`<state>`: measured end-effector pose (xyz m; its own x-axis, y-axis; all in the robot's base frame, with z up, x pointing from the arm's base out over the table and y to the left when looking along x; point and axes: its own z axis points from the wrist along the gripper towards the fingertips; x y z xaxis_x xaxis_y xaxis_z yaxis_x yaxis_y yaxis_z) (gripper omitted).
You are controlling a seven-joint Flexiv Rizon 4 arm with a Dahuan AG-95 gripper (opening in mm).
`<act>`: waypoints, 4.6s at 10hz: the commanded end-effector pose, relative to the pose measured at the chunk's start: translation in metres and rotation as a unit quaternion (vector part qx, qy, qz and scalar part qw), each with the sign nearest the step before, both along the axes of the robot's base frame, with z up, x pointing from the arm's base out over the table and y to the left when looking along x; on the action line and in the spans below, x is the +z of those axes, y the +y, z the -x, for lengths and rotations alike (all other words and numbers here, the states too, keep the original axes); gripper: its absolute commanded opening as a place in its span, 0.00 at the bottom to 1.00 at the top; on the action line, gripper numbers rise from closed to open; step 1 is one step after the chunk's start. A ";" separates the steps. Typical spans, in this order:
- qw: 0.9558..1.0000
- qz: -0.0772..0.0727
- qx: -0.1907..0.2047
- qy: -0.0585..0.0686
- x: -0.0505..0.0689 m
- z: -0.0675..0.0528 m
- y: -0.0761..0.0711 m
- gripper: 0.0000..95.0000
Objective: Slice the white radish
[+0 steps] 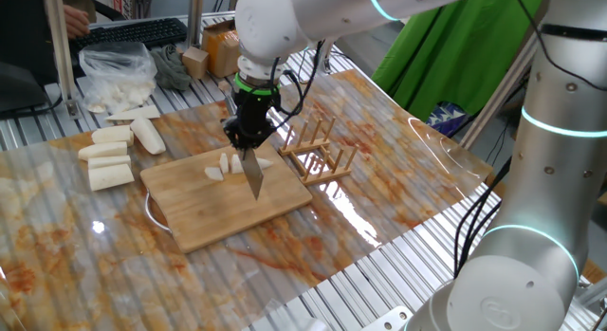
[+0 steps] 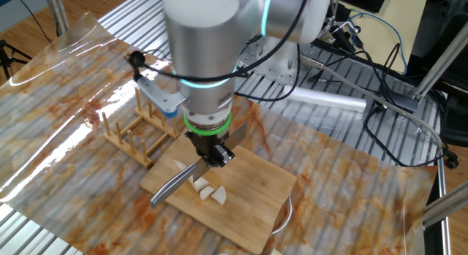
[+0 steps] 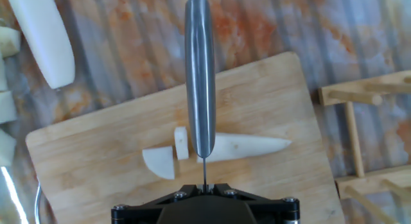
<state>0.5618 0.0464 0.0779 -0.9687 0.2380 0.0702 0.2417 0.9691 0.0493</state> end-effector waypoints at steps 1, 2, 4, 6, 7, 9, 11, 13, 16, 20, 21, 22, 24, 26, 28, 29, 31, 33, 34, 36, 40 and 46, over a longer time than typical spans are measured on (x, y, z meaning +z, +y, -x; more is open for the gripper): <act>1.000 -0.001 0.000 -0.005 -0.002 0.003 -0.004 0.00; 1.000 -0.002 -0.001 -0.006 -0.003 0.004 -0.004 0.00; 1.000 -0.001 -0.002 -0.009 -0.008 0.007 -0.004 0.00; 1.000 -0.003 -0.003 -0.009 -0.011 0.006 -0.004 0.00; 1.000 -0.003 -0.004 -0.011 -0.018 0.005 -0.003 0.00; 1.000 -0.002 -0.005 -0.009 -0.026 0.002 0.000 0.00; 1.000 0.005 -0.005 -0.010 -0.034 0.001 0.003 0.00; 1.000 0.005 -0.008 -0.012 -0.044 0.000 0.003 0.00; 1.000 0.001 -0.012 -0.019 -0.055 -0.003 0.005 0.00; 1.000 -0.005 -0.009 -0.005 -0.038 0.002 0.001 0.00; 1.000 0.000 -0.008 -0.006 -0.035 0.003 0.002 0.00; 1.000 0.004 -0.004 -0.004 -0.035 0.003 0.002 0.00; 1.000 0.012 0.002 -0.006 -0.033 0.004 0.001 0.00; 1.000 0.013 0.006 -0.005 -0.028 0.006 -0.002 0.00; 1.000 0.010 0.007 -0.005 -0.030 0.006 -0.003 0.00; 1.000 0.006 0.004 -0.010 -0.036 0.006 -0.003 0.00; 1.000 0.006 0.001 -0.015 -0.049 0.004 0.000 0.00; 1.000 0.003 0.000 -0.013 -0.049 0.004 -0.001 0.00; 1.000 0.000 -0.002 -0.014 -0.049 0.004 -0.001 0.00; 1.000 0.001 -0.027 -0.006 -0.047 0.005 0.001 0.00; 1.000 0.005 -0.025 -0.007 -0.039 0.004 0.006 0.00; 0.999 0.008 -0.031 0.001 -0.030 0.007 0.011 0.00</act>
